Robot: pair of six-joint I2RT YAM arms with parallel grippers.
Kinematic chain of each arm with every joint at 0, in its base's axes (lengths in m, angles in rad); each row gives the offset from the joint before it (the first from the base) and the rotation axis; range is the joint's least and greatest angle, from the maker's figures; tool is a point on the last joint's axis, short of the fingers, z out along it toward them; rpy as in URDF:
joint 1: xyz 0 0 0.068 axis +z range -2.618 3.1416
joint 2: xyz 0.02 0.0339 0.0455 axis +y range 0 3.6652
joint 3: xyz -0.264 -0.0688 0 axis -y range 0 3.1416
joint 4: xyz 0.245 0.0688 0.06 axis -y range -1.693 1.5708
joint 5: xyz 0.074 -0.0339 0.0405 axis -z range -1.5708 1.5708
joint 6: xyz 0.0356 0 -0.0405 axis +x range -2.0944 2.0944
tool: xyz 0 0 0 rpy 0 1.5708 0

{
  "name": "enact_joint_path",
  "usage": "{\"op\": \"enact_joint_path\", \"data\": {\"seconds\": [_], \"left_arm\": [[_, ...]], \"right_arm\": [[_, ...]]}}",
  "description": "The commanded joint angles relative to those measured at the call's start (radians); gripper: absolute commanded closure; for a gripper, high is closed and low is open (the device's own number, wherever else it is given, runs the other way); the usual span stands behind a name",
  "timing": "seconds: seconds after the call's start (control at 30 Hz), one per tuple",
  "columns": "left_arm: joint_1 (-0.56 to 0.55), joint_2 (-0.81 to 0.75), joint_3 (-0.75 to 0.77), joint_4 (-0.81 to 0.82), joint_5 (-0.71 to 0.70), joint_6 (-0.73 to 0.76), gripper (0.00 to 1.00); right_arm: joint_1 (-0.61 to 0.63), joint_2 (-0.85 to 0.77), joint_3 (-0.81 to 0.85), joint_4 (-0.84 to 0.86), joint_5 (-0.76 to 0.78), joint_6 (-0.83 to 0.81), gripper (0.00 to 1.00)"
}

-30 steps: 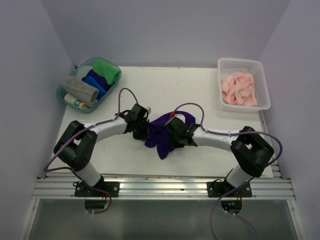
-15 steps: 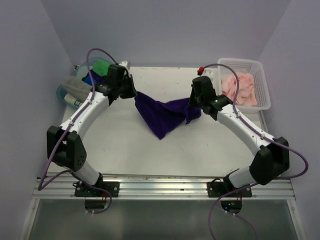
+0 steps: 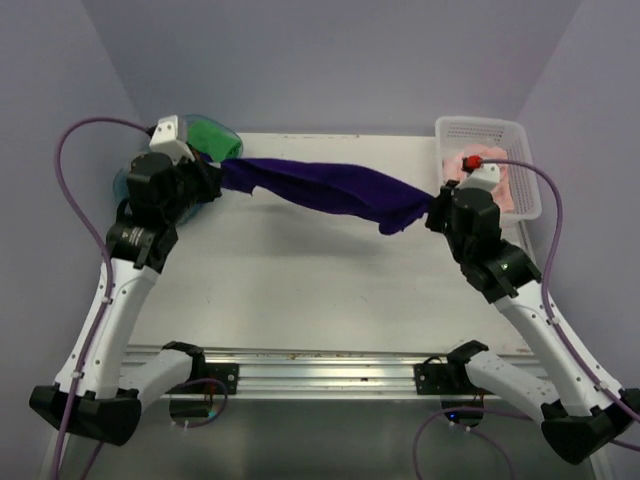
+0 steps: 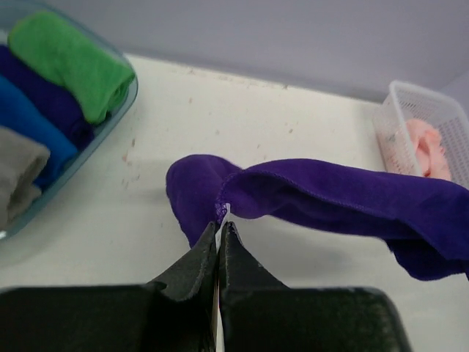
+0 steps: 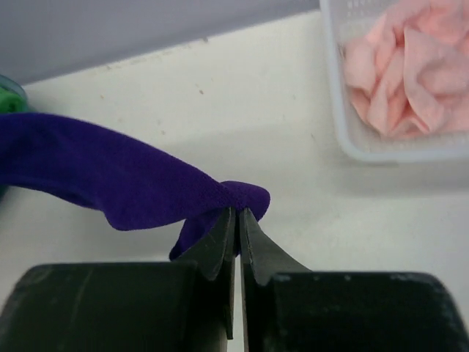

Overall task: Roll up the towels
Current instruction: Flatten the towel

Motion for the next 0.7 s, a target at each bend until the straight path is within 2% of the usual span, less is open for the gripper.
{"op": "enact_joint_path", "data": {"seconds": [0.0, 0.03, 0.07, 0.1, 0.13, 0.17, 0.27, 0.33, 0.37, 0.57, 0.67], "left_arm": [[0.0, -0.07, -0.239, 0.009, -0.046, -0.036, 1.0], [0.003, -0.081, -0.352, 0.023, -0.046, -0.051, 0.93], [0.003, -0.07, -0.397, 0.023, -0.046, -0.068, 0.51], [0.003, -0.05, -0.428, 0.015, -0.039, -0.095, 0.31], [0.004, -0.028, -0.458, -0.001, -0.037, -0.103, 0.16], [0.004, 0.023, -0.46, -0.012, -0.035, -0.108, 0.03], [0.004, 0.072, -0.439, -0.018, -0.041, -0.109, 0.04], [0.004, 0.075, -0.424, -0.024, -0.067, -0.117, 0.07], [0.004, 0.077, -0.422, -0.029, -0.077, -0.12, 0.12], [0.004, 0.117, -0.477, -0.104, -0.195, -0.204, 0.3], [0.004, 0.151, -0.514, -0.121, -0.232, -0.258, 0.31]], "right_arm": [[-0.005, -0.051, -0.197, -0.1, 0.074, 0.073, 0.91], [-0.005, -0.057, -0.274, -0.122, 0.083, 0.096, 0.72], [-0.005, -0.064, -0.306, -0.154, 0.079, 0.116, 0.58], [-0.005, -0.061, -0.332, -0.168, 0.074, 0.152, 0.48], [-0.005, -0.056, -0.361, -0.186, 0.071, 0.169, 0.37], [-0.005, -0.051, -0.367, -0.202, 0.066, 0.184, 0.34], [-0.007, -0.05, -0.346, -0.196, 0.066, 0.175, 0.32], [-0.005, -0.039, -0.311, -0.194, 0.066, 0.147, 0.31], [-0.007, -0.035, -0.301, -0.194, 0.062, 0.138, 0.31], [-0.008, 0.033, -0.327, -0.182, -0.107, 0.166, 0.34], [-0.007, 0.045, -0.389, -0.139, -0.204, 0.21, 0.34]]}}
